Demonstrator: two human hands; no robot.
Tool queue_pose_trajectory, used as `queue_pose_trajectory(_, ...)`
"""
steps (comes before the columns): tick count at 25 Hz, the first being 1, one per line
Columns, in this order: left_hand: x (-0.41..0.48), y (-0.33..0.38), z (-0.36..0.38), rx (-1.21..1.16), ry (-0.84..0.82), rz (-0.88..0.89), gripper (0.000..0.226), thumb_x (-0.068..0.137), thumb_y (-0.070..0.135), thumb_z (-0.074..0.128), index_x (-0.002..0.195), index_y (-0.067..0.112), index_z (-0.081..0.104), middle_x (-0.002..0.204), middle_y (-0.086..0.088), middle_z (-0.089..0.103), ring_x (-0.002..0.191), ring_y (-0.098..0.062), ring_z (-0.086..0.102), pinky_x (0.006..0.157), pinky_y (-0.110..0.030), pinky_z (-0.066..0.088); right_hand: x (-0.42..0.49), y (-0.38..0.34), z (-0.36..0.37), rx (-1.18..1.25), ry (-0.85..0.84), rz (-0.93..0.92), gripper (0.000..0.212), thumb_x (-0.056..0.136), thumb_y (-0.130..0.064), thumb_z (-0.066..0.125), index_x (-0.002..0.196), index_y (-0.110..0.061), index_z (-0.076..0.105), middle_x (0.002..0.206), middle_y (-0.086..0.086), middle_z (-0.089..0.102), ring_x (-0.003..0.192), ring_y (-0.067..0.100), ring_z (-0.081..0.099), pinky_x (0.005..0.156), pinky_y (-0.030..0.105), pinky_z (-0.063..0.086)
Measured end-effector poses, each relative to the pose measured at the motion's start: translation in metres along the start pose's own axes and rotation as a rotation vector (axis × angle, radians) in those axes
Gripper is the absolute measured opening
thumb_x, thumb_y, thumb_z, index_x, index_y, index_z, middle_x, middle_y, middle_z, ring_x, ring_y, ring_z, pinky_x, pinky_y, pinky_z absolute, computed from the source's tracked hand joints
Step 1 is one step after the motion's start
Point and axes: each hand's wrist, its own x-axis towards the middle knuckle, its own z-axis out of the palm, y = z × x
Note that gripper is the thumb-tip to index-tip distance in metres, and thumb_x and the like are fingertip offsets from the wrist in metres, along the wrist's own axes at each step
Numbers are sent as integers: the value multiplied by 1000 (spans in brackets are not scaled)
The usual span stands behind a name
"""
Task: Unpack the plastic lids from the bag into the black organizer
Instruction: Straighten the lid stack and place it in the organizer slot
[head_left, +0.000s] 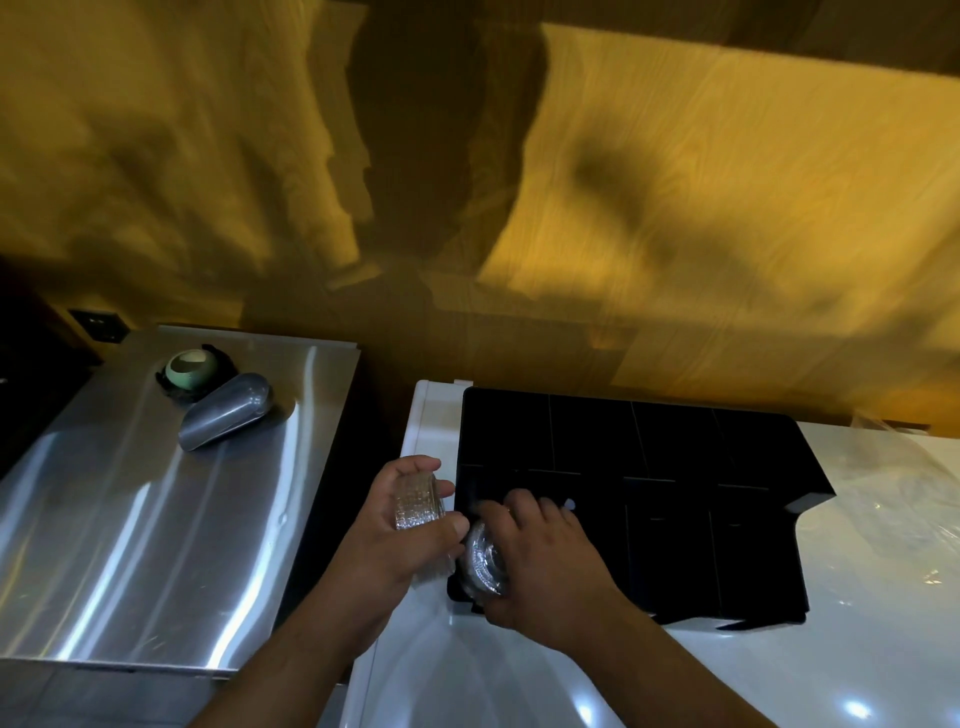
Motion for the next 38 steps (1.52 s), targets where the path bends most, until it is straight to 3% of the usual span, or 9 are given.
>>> queue_pose_trajectory(7,-4,-3,-3,33,-18,3,67,59,36,92,120,46,67,112,12,75,108,-28,75,90,-54,65,15,-9,22,-203,-5,54,101,76,-66,72,155,-16,32,143,16,51,125,37,53,108,53,39)
queue_pose_trajectory(11,-9,-6,-5,34,-33,6,67,62,36,92,122,44,66,112,14,75,108,-27,76,88,-51,66,7,-10,35,-222,-94,116,106,82,-64,70,162,-15,20,162,18,35,143,41,38,121,59,23)
queue_pose_trajectory(15,-12,-9,-6,28,-33,-5,67,63,34,92,124,42,65,111,13,74,106,-26,76,86,-50,66,-5,-6,38,-236,-37,108,101,65,-67,84,146,-14,57,145,14,62,128,37,61,111,58,45)
queue_pose_trajectory(17,-14,-10,-4,28,-27,-13,68,62,34,93,123,43,66,111,13,74,104,-23,77,85,-49,67,-9,-6,33,-208,-17,82,91,67,-65,83,141,-17,61,143,11,63,130,34,60,112,56,45)
queue_pose_trajectory(21,-16,-10,1,0,-19,-30,69,59,34,94,122,43,67,115,7,73,101,-24,77,81,-44,67,-29,-4,14,36,166,69,58,84,-50,70,134,-22,61,135,-1,64,129,24,57,113,42,45)
queue_pose_trajectory(24,-19,-7,11,-64,-50,-57,69,58,31,94,121,41,68,123,-3,70,103,-29,77,79,-42,66,-46,-14,-12,468,272,105,39,84,-42,68,122,-36,58,119,-19,58,110,6,57,90,27,54)
queue_pose_trajectory(30,-24,5,37,-84,-177,-105,64,67,31,89,124,48,63,114,-1,78,105,-28,78,75,-36,65,-49,-36,-48,717,260,34,78,73,-56,84,137,-47,40,134,-27,47,119,1,58,93,17,55)
queue_pose_trajectory(35,-21,12,46,-100,-194,-150,80,62,40,84,137,40,55,126,-10,71,111,-32,74,80,-38,64,-44,-34,-57,709,330,82,60,70,-53,85,118,-42,48,125,-31,48,116,-1,54,88,18,55)
queue_pose_trajectory(38,-20,15,49,-139,-238,-176,62,69,39,77,128,27,67,119,-15,75,107,-33,76,81,-44,62,-45,-32,-60,785,304,107,58,69,-52,86,111,-40,49,122,-30,51,113,0,57,84,18,57)
